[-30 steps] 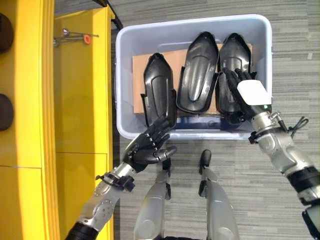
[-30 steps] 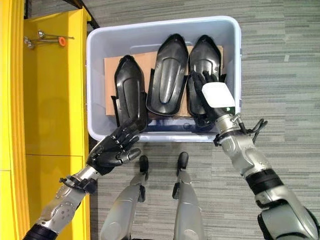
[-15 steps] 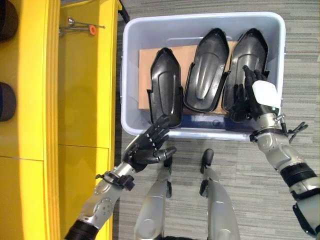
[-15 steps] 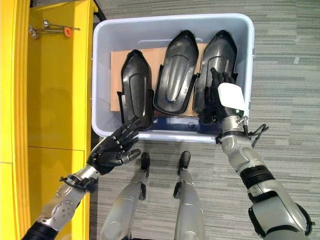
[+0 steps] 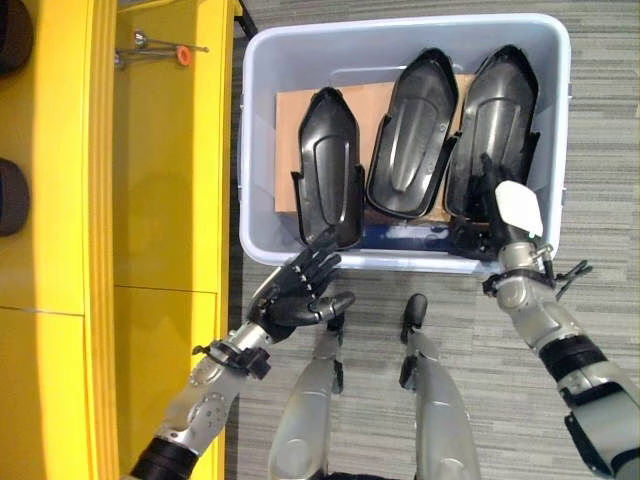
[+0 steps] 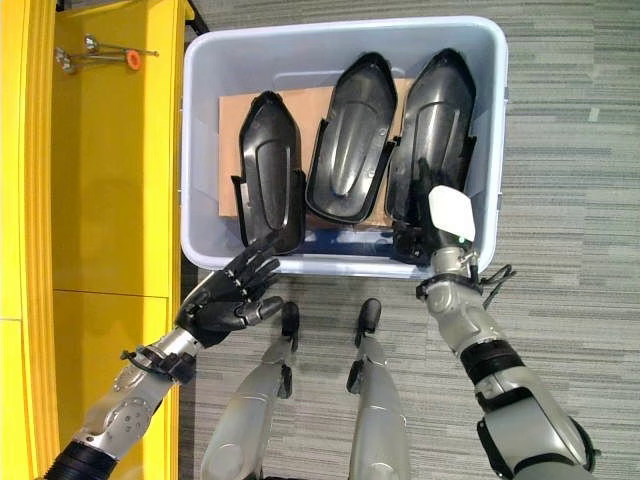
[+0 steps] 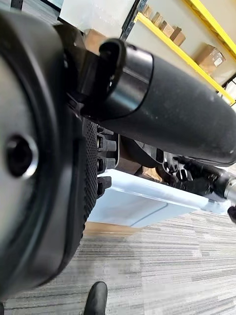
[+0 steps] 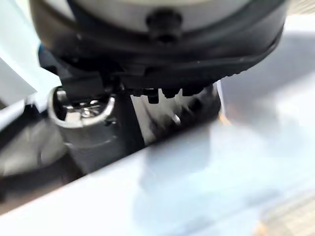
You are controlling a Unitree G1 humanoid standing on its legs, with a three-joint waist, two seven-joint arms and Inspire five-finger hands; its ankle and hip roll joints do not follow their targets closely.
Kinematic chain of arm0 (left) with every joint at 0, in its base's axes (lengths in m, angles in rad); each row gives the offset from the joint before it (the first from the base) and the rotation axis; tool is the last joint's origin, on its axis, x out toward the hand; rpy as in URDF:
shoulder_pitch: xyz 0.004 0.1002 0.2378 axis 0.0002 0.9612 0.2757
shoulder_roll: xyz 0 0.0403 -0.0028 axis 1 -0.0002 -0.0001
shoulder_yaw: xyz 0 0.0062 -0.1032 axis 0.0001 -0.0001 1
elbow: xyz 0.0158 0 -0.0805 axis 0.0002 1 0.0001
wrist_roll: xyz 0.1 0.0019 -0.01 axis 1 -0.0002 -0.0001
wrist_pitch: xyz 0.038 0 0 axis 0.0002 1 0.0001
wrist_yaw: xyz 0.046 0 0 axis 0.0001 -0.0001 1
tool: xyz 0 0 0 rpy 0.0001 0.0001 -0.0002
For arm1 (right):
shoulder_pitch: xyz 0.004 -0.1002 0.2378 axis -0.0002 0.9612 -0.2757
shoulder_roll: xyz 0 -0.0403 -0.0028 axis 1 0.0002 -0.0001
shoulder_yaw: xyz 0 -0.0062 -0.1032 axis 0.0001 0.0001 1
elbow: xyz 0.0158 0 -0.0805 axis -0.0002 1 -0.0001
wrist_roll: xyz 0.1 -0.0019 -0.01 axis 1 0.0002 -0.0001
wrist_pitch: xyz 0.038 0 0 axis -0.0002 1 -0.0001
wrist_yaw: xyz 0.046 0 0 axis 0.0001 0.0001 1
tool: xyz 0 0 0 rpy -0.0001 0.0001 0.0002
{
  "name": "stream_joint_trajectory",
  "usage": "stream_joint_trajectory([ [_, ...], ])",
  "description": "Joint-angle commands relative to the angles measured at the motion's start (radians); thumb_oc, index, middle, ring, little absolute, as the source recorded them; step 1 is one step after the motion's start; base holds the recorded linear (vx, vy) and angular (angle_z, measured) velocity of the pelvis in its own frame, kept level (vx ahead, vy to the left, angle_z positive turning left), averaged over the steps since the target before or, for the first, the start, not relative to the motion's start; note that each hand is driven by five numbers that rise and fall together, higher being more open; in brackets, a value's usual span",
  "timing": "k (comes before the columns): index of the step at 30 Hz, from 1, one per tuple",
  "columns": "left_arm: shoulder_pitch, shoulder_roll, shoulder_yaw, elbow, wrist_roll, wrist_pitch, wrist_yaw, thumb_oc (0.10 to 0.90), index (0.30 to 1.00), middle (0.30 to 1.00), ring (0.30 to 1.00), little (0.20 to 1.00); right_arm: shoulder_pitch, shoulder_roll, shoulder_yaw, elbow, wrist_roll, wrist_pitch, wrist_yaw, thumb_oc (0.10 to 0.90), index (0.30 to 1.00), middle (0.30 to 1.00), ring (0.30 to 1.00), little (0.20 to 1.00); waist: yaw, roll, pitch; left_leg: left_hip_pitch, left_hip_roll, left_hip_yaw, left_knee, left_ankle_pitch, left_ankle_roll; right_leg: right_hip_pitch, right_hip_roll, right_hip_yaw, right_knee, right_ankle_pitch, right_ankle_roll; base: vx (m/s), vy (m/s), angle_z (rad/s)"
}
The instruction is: Move parts from the plastic box to the shelf.
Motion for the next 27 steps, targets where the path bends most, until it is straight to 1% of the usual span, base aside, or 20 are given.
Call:
stream_joint_trajectory([
  [1,0.016,0.008,0.028,-0.117,0.017,-0.05,-0.042,0.9,1.0,1.0,1.0,1.0,-0.033,-0.087,0.001,-0.026,-0.13,0.003,-0.062,0.9,1.0,1.0,1.0,1.0,-0.007,0.014,-0.022,0.004,-0.03,0.028,0.008,-0.063,0.025,0.024,-0.002,0.045,0.101,-0.161,0.053,0.0,0.0,0.0],
  [6,0.018,0.01,0.028,-0.117,0.016,-0.052,-0.041,0.9,1.0,1.0,1.0,1.0,-0.033,-0.093,0.003,-0.044,-0.141,0.002,-0.059,0.9,1.0,1.0,1.0,1.0,-0.008,0.013,-0.022,0.005,-0.03,0.029,0.008,-0.063,0.025,0.026,-0.002,0.046,0.101,-0.161,0.054,0.0,0.0,0.0],
  [8,0.031,0.011,0.034,-0.12,0.014,-0.057,-0.04,0.9,1.0,1.0,1.0,1.0,-0.023,-0.117,0.007,-0.118,-0.188,-0.015,-0.037,0.9,1.0,1.0,1.0,1.0,-0.015,0.007,-0.022,0.018,-0.03,0.031,0.006,-0.066,0.024,0.038,-0.002,0.048,0.099,-0.166,0.056,0.0,0.02,0.0],
  [9,0.036,0.014,0.041,-0.125,0.025,-0.065,-0.036,0.9,1.0,1.0,1.0,1.0,-0.012,-0.13,0.005,-0.184,-0.228,-0.004,-0.023,0.9,1.0,1.0,1.0,1.0,-0.019,0.002,-0.022,0.017,-0.027,0.033,0.006,-0.064,0.023,0.038,0.001,0.052,0.094,-0.16,0.057,0.01,0.075,-0.01],
  [11,0.064,0.015,0.056,-0.135,0.004,-0.075,-0.044,0.9,1.0,1.0,1.0,1.0,0.062,-0.151,-0.015,-0.29,-0.277,0.005,-0.01,0.9,1.0,1.0,1.0,1.0,-0.036,-0.008,-0.022,0.023,-0.022,0.034,0.009,-0.064,0.022,0.043,0.006,0.06,0.094,-0.161,0.057,0.01,0.079,-0.06],
  [13,0.076,0.018,0.066,-0.142,-0.019,-0.08,-0.044,0.9,1.0,1.0,1.0,1.0,0.109,-0.156,-0.034,-0.333,-0.268,0.015,-0.002,0.9,1.0,1.0,1.0,1.0,-0.041,-0.017,-0.022,0.026,-0.02,0.037,0.009,-0.066,0.024,0.045,0.008,0.065,0.093,-0.16,0.059,0.0,0.011,-0.13],
  [14,0.076,0.018,0.066,-0.142,-0.019,-0.08,-0.044,0.9,1.0,1.0,1.0,1.0,0.109,-0.156,-0.034,-0.333,-0.268,0.015,-0.002,0.9,1.0,1.0,1.0,1.0,-0.041,-0.017,-0.022,0.026,-0.02,0.037,0.009,-0.066,0.024,0.045,0.008,0.065,0.093,-0.16,0.059,0.0,-0.019,-0.08],
  [15,0.079,0.02,0.071,-0.142,-0.018,-0.081,-0.042,0.9,1.0,1.0,1.0,1.0,0.134,-0.155,-0.041,-0.35,-0.276,0.021,-0.001,0.9,1.0,1.0,1.0,1.0,-0.043,-0.024,-0.022,0.026,-0.02,0.036,0.01,-0.067,0.025,0.046,0.01,0.068,0.093,-0.16,0.061,0.0,0.0,0.0],
  [17,0.077,0.019,0.071,-0.141,-0.004,-0.077,-0.048,0.9,1.0,1.0,1.0,1.0,0.142,-0.151,-0.041,-0.347,-0.27,0.034,-0.002,0.9,1.0,1.0,1.0,1.0,-0.04,-0.03,-0.022,0.024,-0.018,0.036,0.01,-0.067,0.026,0.046,0.012,0.068,0.09,-0.158,0.061,-0.01,-0.039,0.0],
  [20,0.073,0.019,0.067,-0.135,0.005,-0.083,-0.053,0.9,1.0,1.0,1.0,1.0,0.13,-0.149,-0.033,-0.318,-0.259,0.039,-0.004,0.9,1.0,1.0,1.0,1.0,-0.035,-0.031,-0.022,0.022,-0.017,0.033,0.01,-0.066,0.026,0.047,0.014,0.066,0.086,-0.157,0.062,-0.01,-0.022,0.01],
  [23,0.057,0.019,0.062,-0.116,0.007,-0.088,-0.052,0.9,1.0,1.0,1.0,1.0,0.091,-0.144,-0.013,-0.255,-0.238,0.049,0.003,0.9,1.0,1.0,1.0,1.0,-0.026,-0.028,-0.022,0.018,-0.018,0.03,0.01,-0.064,0.024,0.05,0.015,0.06,0.083,-0.158,0.062,-0.01,-0.02,0.02],
  [27,0.037,0.015,0.057,-0.104,0.014,-0.075,-0.054,0.9,1.0,1.0,1.0,1.0,0.036,-0.13,0.016,-0.152,-0.218,0.067,0.014,0.9,1.0,1.0,1.0,1.0,-0.013,-0.019,-0.022,0.011,-0.021,0.024,0.012,-0.062,0.022,0.049,0.013,0.051,0.085,-0.161,0.059,0.0,0.0,0.0],
])
